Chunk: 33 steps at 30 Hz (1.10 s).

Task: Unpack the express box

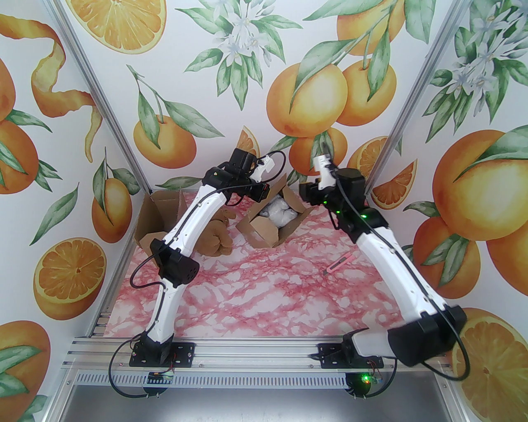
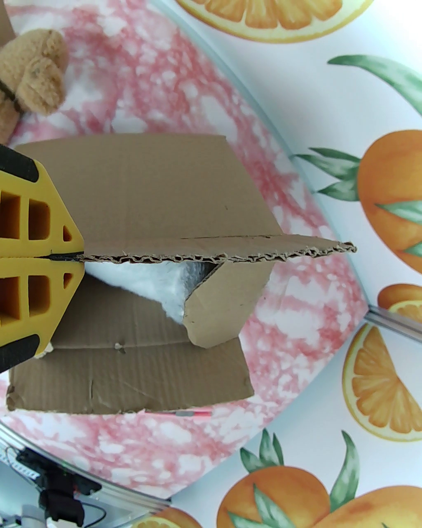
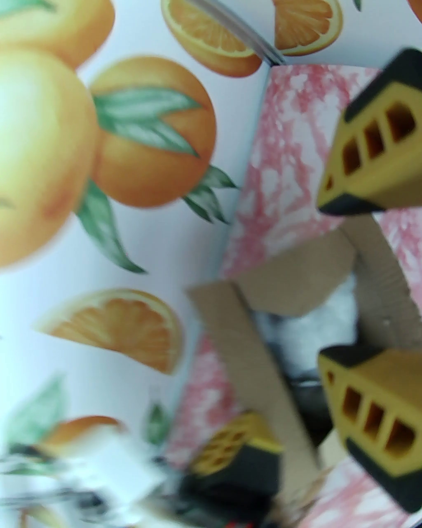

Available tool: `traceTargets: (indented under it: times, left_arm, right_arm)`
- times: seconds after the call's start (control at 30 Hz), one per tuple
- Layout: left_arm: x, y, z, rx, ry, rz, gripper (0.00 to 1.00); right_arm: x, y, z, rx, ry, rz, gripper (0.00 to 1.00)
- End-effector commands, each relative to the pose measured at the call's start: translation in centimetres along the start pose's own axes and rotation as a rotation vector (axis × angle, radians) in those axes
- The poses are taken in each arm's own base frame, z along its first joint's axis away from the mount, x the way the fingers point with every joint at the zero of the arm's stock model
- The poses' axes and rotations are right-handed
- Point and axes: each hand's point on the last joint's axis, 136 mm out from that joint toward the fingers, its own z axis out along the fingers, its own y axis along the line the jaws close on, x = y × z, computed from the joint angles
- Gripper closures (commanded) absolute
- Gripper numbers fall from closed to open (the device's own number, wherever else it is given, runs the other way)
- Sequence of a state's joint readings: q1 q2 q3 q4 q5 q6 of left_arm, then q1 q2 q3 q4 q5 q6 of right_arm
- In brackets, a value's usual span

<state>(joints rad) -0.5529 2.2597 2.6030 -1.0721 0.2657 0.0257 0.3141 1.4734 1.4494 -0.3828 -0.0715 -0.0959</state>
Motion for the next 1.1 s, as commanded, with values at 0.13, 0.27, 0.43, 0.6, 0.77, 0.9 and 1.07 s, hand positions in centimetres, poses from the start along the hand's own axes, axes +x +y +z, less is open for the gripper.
traceTargets:
  times: [0.13,0.27,0.43,0.6,0.77,0.9,1.07]
  left_arm:
    - [-4.4,-1.9,-4.8,-0.004,-0.16,0.092,1.0]
    - [-4.3,-2.1,-5.0,-0.003,-0.155,0.106,1.0]
    - [-4.2,-2.7,-5.1,-0.001,-0.152,0.132,1.0]
    - [-4.2,-3.5,-5.2,0.018,-0.152,0.157,1.0]
    - [-4.0,-3.7,-5.2,0.018,-0.149,0.164,1.0]
    - [-3.7,-3.5,-4.9,0.007,-0.136,0.164,1.0]
    - [-3.4,-3.2,-4.9,-0.009,-0.13,0.163,1.0]
  right_arm:
    - [5.0,0.9,3.9,0.058,0.161,-0.152,0.26]
    - [6.7,-0.8,4.8,0.154,0.191,-0.182,0.18]
    - [8.5,-1.8,5.2,0.214,0.218,-0.239,0.12]
    - [9.4,-3.4,5.5,0.3,0.261,-0.325,0.09]
    - [8.7,-4.9,5.4,0.395,0.232,-0.347,0.08]
    - [7.4,-6.0,4.8,0.476,0.178,-0.303,0.1]
    - [5.9,-6.4,3.2,0.424,0.07,-0.177,0.16]
